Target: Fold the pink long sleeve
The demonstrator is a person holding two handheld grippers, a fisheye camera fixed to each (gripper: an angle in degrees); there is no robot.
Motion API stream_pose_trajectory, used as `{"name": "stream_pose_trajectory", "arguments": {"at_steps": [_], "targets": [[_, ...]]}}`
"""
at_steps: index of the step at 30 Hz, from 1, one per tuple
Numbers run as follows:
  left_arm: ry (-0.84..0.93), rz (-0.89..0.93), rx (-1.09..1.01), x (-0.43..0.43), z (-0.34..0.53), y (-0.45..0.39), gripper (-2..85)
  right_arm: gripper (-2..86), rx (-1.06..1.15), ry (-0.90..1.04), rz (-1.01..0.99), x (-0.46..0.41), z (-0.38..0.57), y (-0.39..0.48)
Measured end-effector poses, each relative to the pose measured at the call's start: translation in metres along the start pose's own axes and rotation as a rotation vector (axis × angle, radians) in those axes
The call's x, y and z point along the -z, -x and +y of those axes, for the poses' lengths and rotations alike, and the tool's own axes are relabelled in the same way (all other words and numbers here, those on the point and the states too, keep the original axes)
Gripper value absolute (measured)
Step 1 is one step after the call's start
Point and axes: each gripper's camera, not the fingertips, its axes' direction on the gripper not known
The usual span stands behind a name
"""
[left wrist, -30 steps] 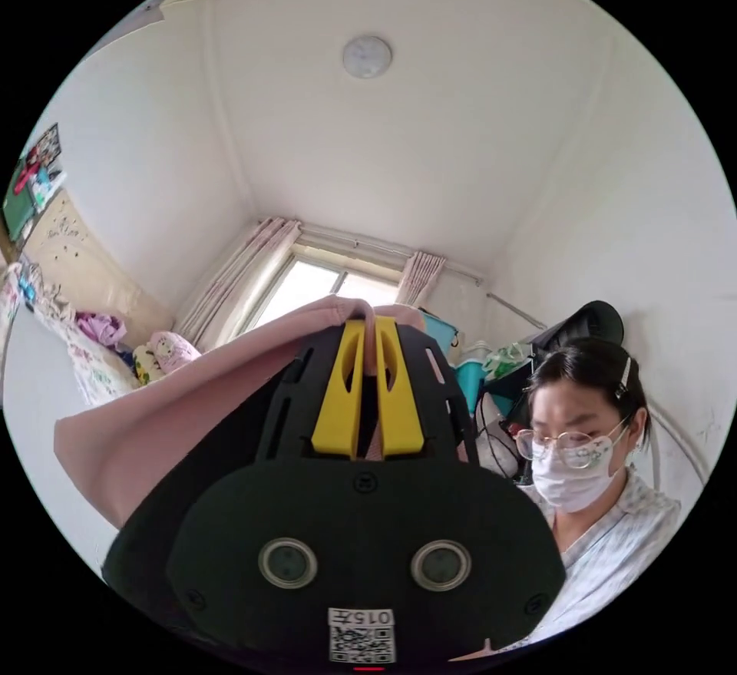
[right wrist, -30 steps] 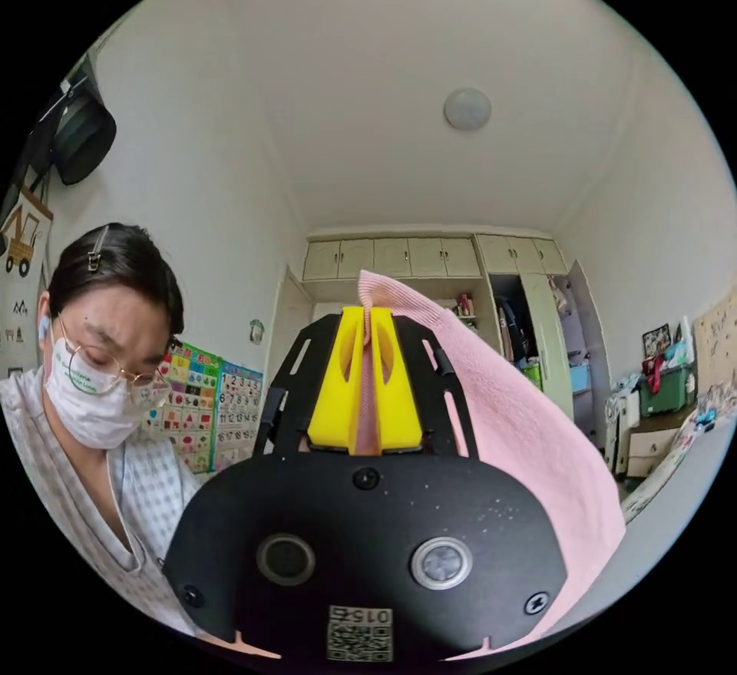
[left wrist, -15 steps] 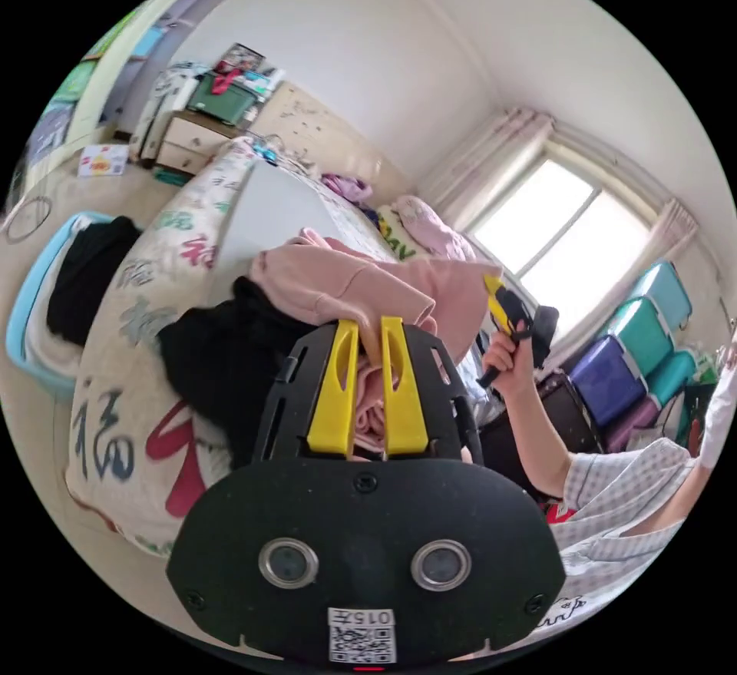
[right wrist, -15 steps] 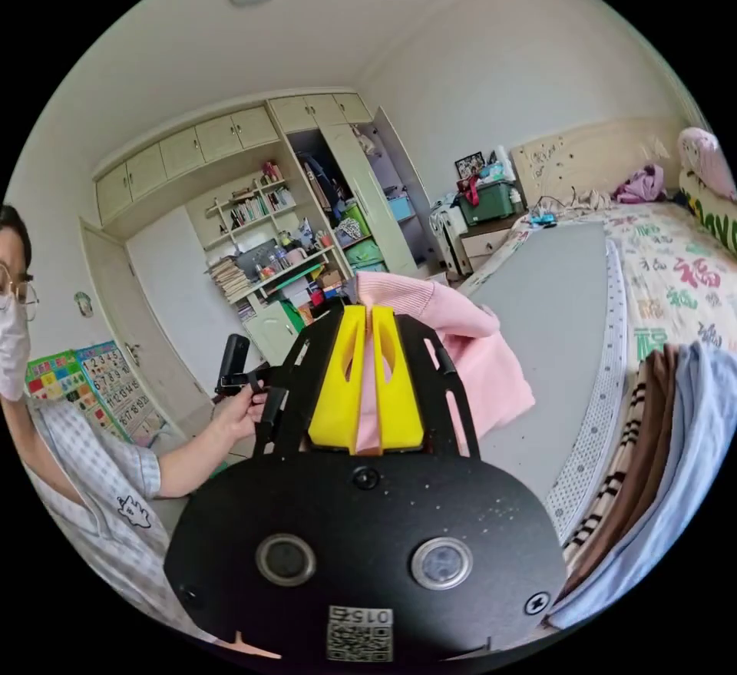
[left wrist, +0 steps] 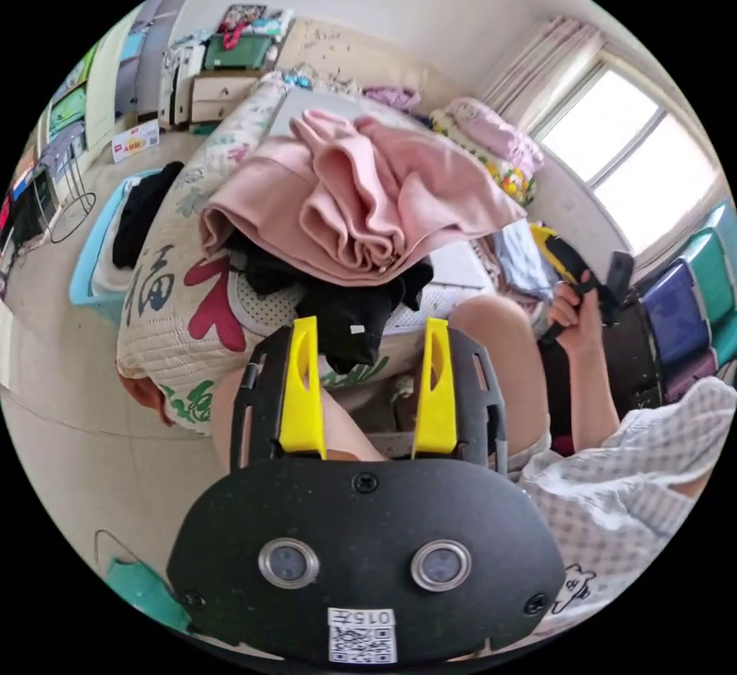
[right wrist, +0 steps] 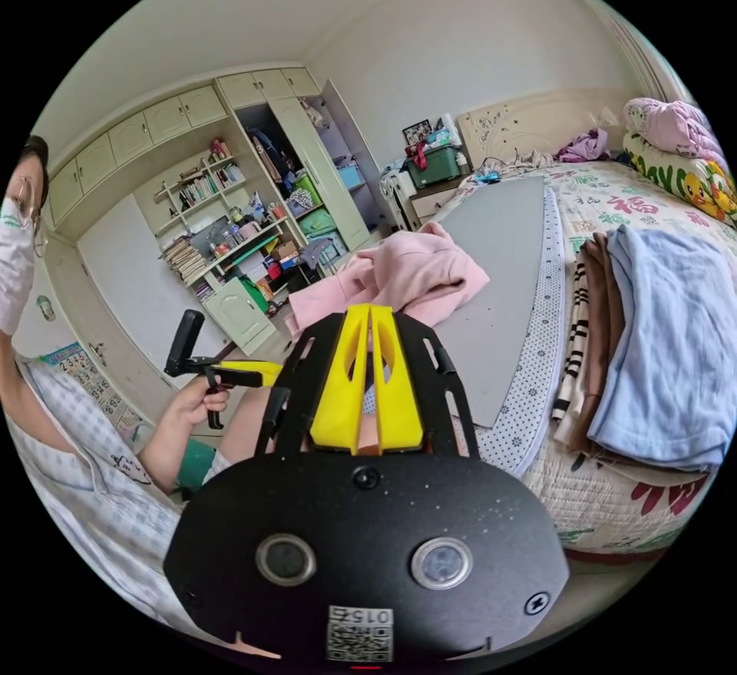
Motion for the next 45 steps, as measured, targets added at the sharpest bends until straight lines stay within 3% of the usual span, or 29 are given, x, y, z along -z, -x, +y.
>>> {"name": "stream_pose_trajectory", "arguments": {"at_steps": [4, 7, 9, 13, 17, 20, 22, 26, 28, 30, 32, 36, 39, 41, 45], "targets": [[0.023, -0.118, -0.042, -0.025, -0.012, -0.031, 17.8, -0.4, -0.028, -0.015, -0.021, 0.014, 0.017, 0.016], [-0.007, -0.274, -0.012, -0.029, -0.006, -0.032, 9.4, -0.4, -0.036, -0.029, -0.016, 0.035, 0.029, 0.024], [-0.011, -0.251, -0.041, -0.022, 0.000, -0.029, 4.5, -0.3, -0.034, -0.053, -0.013, 0.063, 0.043, 0.035], [-0.060, 0.024, -0.083, 0.030, 0.021, -0.005, 1.2, 0.2, 0.005, -0.118, -0.012, 0.106, 0.074, 0.060], [-0.263, 0.564, -0.142, 0.110, 0.054, 0.027, 0.2, 4.8, 0.075, -0.112, -0.053, 0.113, 0.117, 0.088], [-0.429, 0.867, -0.242, 0.164, 0.083, 0.023, -0.1, 12.1, 0.138, -0.064, -0.073, 0.094, 0.144, 0.118], [-0.469, 0.935, -0.298, 0.192, 0.095, 0.014, -0.1, 18.2, 0.234, 0.009, -0.082, 0.065, 0.160, 0.154], [-0.485, 1.117, -0.459, 0.235, 0.112, -0.024, -0.1, 21.0, 0.432, 0.127, -0.161, 0.008, 0.180, 0.230], [-0.478, 1.186, -0.522, 0.246, 0.116, -0.042, -0.1, 16.7, 0.500, 0.092, -0.316, -0.004, 0.184, 0.269], [-0.461, 1.247, -0.561, 0.256, 0.118, -0.055, 0.0, 10.1, 0.492, 0.000, -0.333, 0.003, 0.181, 0.277], [-0.491, 1.301, -0.564, 0.272, 0.122, -0.056, 0.1, 4.7, 0.461, -0.075, -0.266, 0.018, 0.167, 0.273], [-0.560, 1.268, -0.563, 0.295, 0.128, -0.046, 0.3, 3.2, 0.342, -0.254, -0.105, 0.079, 0.108, 0.217], [-0.554, 1.079, -0.481, 0.297, 0.131, -0.033, 0.2, 2.9, 0.236, -0.464, -0.063, 0.155, 0.058, 0.156], [-0.559, 0.994, -0.398, 0.289, 0.131, -0.018, -0.4, 2.8, 0.277, -0.515, 0.066, 0.191, 0.025, 0.144], [-0.548, 1.105, -0.313, 0.268, 0.124, 0.012, -0.8, 2.9, 0.305, -0.594, 0.446, 0.228, -0.046, 0.105]]}}
